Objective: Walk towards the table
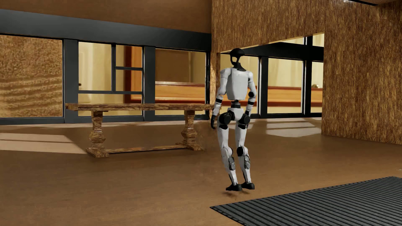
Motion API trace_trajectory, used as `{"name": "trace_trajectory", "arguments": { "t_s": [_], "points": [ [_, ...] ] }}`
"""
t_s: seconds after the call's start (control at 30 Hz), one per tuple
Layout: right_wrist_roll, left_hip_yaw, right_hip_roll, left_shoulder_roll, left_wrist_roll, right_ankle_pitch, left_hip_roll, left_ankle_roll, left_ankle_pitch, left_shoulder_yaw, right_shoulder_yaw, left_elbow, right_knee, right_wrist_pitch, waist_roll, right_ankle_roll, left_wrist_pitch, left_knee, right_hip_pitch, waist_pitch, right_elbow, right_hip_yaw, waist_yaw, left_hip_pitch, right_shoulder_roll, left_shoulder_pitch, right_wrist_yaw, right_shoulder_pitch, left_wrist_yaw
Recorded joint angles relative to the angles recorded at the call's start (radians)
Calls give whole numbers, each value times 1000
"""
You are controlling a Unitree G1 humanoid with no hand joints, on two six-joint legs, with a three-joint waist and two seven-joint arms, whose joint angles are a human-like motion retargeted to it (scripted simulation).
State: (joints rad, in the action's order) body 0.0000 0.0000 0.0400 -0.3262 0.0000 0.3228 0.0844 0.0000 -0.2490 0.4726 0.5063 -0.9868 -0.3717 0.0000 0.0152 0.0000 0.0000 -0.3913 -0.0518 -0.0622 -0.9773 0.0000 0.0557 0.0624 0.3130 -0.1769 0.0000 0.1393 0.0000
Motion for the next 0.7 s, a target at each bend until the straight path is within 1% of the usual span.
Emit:
{"name": "trace_trajectory", "arguments": {
  "t_s": [0.23,0.33,0.4,0.47,0.5,0.57,0.6,0.63,0.67,0.7],
  "points": [
    [0,0,8,-2,0,25,-5,0,-25,0,-2,0,9,0,8,0,0,6,9,2,15,0,-5,1,2,-9,0,22,0],
    [0,0,14,-4,0,34,-9,0,-51,-13,0,10,11,0,10,0,0,1,7,6,-2,0,-16,-1,5,-25,0,40,0],
    [0,0,24,-10,0,27,-11,0,-66,-29,13,28,17,0,10,0,0,-37,15,9,-24,0,-6,-30,8,-41,0,48,0],
    [0,0,35,-16,0,21,-11,0,-43,-42,27,37,8,0,10,0,0,-133,12,-2,-43,0,8,-84,10,-53,0,56,0],
    [0,0,38,-19,0,21,-13,0,0,-48,33,36,1,0,9,0,0,-215,4,-15,-48,0,17,-125,11,-57,0,58,0],
    [0,0,41,-23,0,31,-23,0,139,-58,37,26,-12,0,7,0,0,-475,-17,-42,-44,0,41,-263,12,-64,0,62,0],
    [0,0,45,-22,0,41,-28,0,171,-63,32,21,-16,0,10,0,0,-623,-27,-54,-37,0,55,-348,15,-70,0,62,0],
    [0,0,47,-20,0,50,-33,0,155,-68,26,19,-19,0,14,0,0,-736,-39,-65,-31,0,73,-422,21,-82,0,61,0],
    [0,0,45,-16,0,56,-39,0,120,-71,20,13,-20,0,16,0,0,-786,-50,-73,-27,0,97,-479,26,-99,0,57,0],
    [0,0,38,-12,0,59,-45,0,95,-71,11,2,-21,0,14,0,0,-766,-60,-79,-26,0,120,-518,28,-120,0,50,0]
  ]
}}
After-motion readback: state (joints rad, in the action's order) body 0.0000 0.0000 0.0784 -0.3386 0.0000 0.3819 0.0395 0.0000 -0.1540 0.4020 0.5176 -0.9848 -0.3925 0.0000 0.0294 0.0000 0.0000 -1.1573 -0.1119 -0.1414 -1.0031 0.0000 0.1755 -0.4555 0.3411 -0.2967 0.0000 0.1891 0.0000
